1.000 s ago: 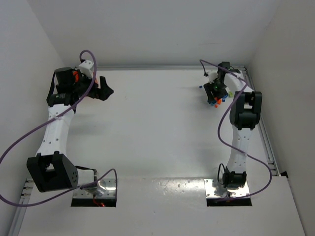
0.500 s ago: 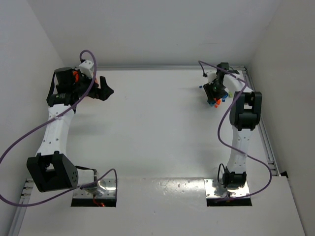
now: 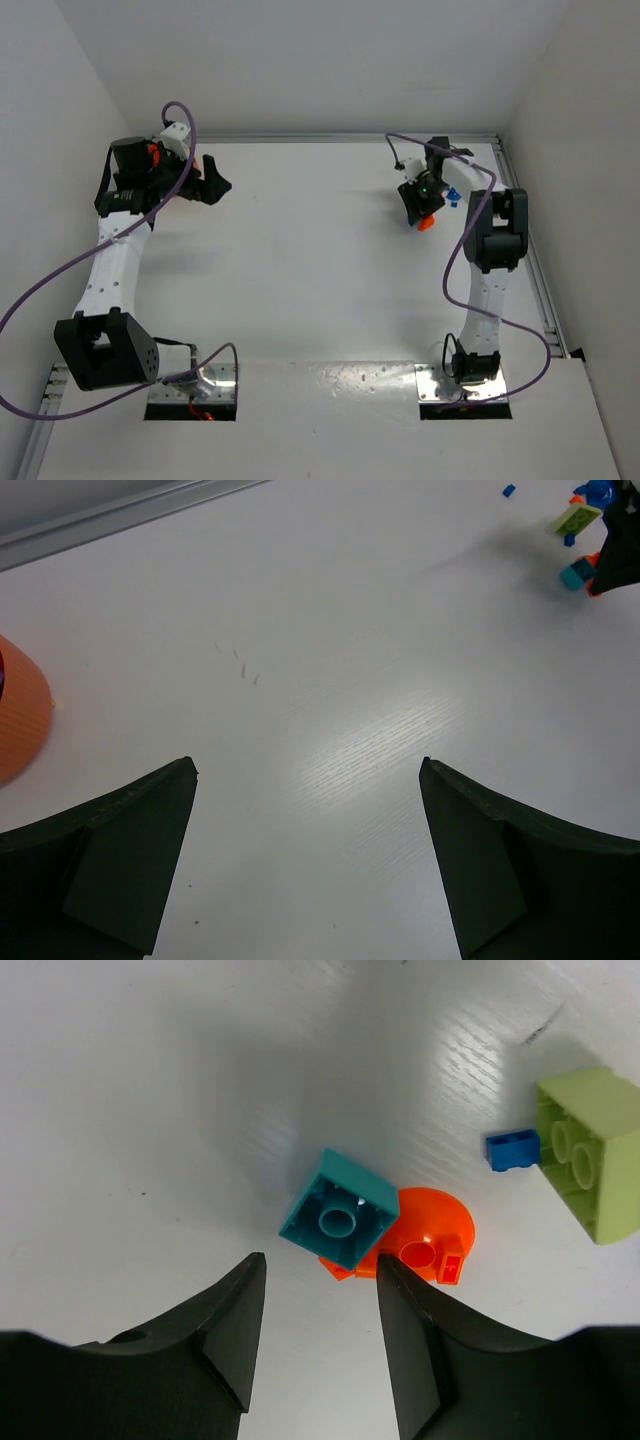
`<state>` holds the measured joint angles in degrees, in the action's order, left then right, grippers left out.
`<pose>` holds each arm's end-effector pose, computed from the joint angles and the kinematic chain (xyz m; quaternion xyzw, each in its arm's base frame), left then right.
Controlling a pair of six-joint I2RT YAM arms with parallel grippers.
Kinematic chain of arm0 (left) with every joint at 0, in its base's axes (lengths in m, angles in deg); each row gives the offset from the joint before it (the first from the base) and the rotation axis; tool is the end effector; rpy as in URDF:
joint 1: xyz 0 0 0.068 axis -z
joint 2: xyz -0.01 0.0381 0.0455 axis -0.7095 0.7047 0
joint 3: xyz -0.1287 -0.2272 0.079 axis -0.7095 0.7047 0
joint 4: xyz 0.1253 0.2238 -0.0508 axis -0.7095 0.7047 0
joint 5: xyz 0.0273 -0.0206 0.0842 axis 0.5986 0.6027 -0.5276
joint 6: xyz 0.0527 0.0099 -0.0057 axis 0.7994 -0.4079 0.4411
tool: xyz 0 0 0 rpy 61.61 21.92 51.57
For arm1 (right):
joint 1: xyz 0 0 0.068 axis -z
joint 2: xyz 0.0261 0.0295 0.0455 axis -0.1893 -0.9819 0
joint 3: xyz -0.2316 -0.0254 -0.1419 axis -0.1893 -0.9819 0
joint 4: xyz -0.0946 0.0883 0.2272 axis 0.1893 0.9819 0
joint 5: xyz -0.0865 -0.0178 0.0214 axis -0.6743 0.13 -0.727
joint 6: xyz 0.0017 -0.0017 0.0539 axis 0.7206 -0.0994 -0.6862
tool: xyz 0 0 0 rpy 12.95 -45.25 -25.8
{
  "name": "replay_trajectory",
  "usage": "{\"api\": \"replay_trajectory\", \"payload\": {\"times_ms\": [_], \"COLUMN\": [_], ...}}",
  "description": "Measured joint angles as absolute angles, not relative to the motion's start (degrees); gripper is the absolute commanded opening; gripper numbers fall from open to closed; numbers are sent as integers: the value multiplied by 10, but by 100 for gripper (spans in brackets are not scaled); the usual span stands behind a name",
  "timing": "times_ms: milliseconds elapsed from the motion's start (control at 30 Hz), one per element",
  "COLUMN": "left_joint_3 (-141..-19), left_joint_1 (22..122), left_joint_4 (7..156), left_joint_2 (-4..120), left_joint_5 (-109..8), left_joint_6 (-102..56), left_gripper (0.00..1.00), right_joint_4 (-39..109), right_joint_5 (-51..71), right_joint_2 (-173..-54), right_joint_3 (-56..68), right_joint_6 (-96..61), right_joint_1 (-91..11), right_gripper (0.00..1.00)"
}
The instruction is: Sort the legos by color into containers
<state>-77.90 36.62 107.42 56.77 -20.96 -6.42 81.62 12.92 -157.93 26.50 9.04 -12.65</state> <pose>0.2869 0.0213 0.3610 0.1410 0.8164 -0.2180 0.5158 0.4410 0.0201 0.1546 -0.1928 0.9697 0.0733 0.1306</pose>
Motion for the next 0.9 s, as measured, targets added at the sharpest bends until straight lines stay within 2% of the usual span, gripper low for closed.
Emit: {"api": "replay_trajectory", "payload": {"times_ms": [200,267,567,900], "left_joint_3": [-779,-779,-779,-776], "left_joint_1": [366,366,366,366], "left_joint_4": [1074,1074,1070,1052], "left_joint_2": [568,568,568,568], "left_joint_5": [-208,-208,-205,-203], "left_joint_6": [-66,-66,-66,-77], "left_gripper": [100,100,100,100], "right_joint_4": [818,805,807,820], "right_joint_5": [105,92,85,111], "right_joint_2": [-1576,-1567,-1530,-1521], "right_joint_3": [260,244,239,287], "right_joint_6": [91,90,85,-15], "right_joint_1": [-125,-123,-119,-132], "right_gripper": [69,73,73,73]}}
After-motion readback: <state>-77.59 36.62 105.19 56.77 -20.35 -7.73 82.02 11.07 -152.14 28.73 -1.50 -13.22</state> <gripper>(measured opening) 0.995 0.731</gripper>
